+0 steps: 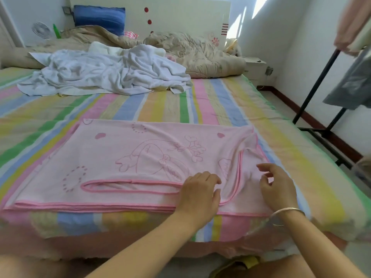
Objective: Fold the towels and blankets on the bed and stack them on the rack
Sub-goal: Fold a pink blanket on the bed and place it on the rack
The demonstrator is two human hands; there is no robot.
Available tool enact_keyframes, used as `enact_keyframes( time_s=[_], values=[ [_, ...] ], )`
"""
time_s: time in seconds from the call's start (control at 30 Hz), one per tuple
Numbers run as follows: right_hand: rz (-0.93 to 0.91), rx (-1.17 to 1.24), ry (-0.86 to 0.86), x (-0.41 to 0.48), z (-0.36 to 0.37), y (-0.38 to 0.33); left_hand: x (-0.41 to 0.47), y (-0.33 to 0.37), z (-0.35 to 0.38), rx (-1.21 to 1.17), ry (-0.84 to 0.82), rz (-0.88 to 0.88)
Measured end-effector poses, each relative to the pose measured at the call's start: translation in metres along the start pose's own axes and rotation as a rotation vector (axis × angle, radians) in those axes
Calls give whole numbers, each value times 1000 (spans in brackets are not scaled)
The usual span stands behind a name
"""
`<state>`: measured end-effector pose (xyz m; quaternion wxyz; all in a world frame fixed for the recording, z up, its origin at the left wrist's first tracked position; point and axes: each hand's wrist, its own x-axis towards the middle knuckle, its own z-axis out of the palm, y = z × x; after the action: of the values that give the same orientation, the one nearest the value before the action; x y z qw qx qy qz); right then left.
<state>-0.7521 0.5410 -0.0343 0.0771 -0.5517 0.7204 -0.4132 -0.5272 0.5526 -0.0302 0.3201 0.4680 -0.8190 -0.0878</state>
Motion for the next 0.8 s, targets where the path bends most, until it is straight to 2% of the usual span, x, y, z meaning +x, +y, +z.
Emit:
enact_keyframes(
  time_s=[0.1,0.27,0.47,0.63,0.8],
  values=[
    [-47,-131,-47,30,6,14,25,16,26,55,-87,-39],
    [-164,-341,-133,74,16,20,42,25,54,128,-77,-31],
    [-139,-263,-265,99,12,25,43,29,59,115,-24,-34],
    [-169,-162,-182,82,-17,46,39,37,58,78,11,8],
    [-97,-56,-157,29,-64,81,24,50,59,69,-53,88]
  ],
)
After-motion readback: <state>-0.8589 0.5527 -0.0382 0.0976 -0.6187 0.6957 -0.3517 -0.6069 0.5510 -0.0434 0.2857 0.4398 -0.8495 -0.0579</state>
